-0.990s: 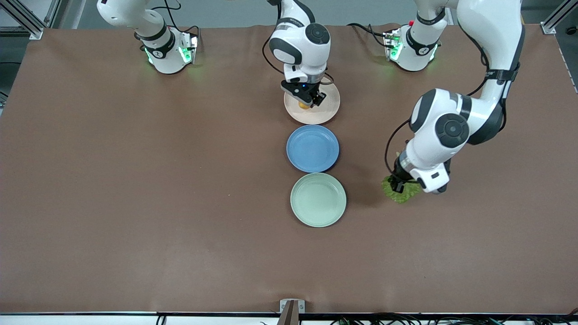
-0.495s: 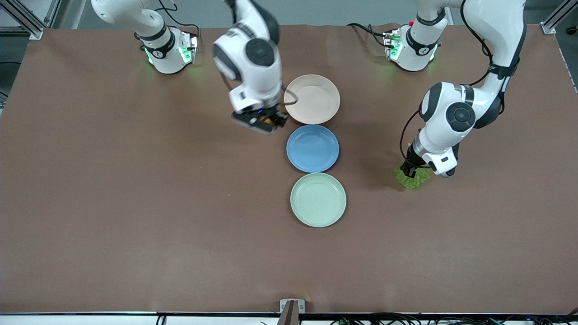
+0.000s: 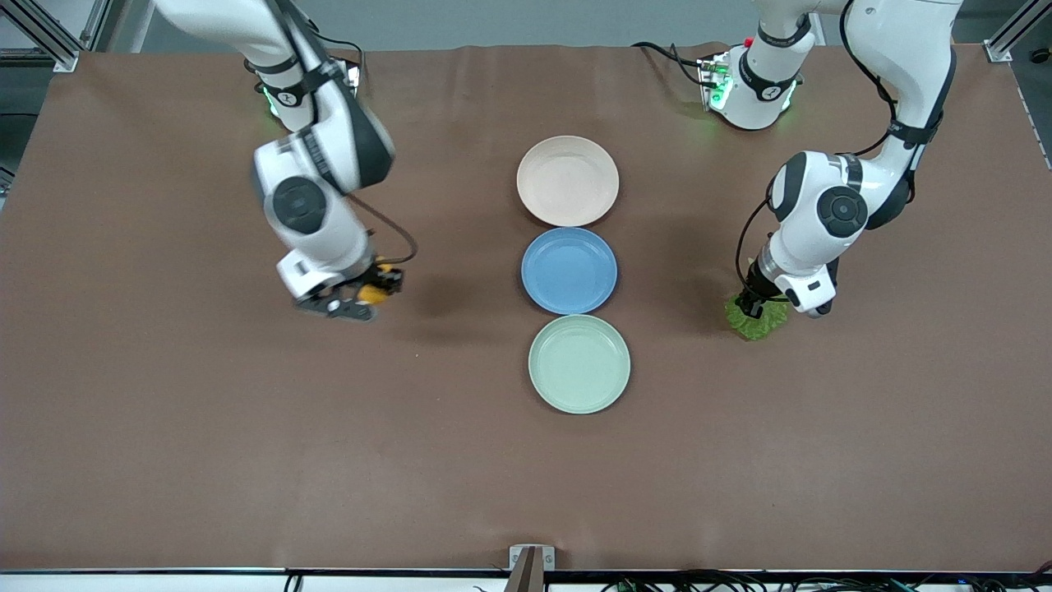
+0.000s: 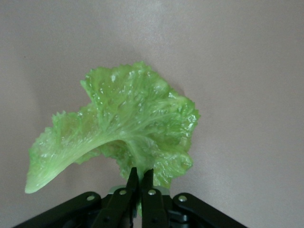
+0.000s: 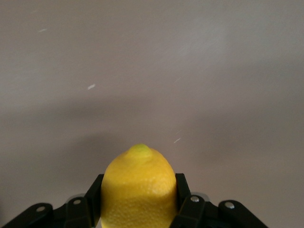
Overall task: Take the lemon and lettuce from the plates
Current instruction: 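Carry the lettuce and lemon away from the plates with both grippers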
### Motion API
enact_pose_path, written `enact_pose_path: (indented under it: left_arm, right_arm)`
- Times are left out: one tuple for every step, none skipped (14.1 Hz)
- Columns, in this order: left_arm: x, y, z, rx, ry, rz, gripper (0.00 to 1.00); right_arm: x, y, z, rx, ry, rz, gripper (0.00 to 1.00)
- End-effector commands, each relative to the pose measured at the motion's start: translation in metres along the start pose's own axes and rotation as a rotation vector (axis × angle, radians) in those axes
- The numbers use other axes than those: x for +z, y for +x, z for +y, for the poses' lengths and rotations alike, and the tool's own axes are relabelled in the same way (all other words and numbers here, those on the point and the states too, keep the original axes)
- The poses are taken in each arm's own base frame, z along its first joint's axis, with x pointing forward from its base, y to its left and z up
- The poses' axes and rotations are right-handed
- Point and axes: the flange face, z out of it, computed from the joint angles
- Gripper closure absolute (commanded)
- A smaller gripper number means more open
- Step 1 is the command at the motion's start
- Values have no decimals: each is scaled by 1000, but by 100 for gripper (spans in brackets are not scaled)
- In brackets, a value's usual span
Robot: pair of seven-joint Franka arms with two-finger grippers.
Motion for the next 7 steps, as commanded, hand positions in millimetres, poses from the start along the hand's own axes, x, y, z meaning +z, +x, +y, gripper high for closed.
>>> enact_pose_path:
  left_arm:
    - [-3, 4, 1, 16, -21, -4, 39]
    - [-8, 5, 2, 44, -30, -1, 25]
    - [-11, 5, 4, 64, -38, 1, 11]
    - [-18, 4, 7, 76, -51, 5, 0]
    - [-26, 6, 11, 72, -69, 9, 0]
    - [-34, 5, 14, 76, -82, 12, 0]
    - [-39, 7, 18, 86, -93, 18, 0]
  right_arm:
    - [9, 12, 63, -86, 27, -14, 99]
    - [16, 16, 81, -103, 46, -33, 99]
    - [24, 15, 93, -120, 65, -42, 99]
    - [33, 18, 112, -146, 73, -35, 99]
    - [42, 19, 130, -164, 79, -24, 99]
    - [50, 19, 137, -183, 82, -9, 99]
    - [56, 21, 149, -190, 84, 9, 99]
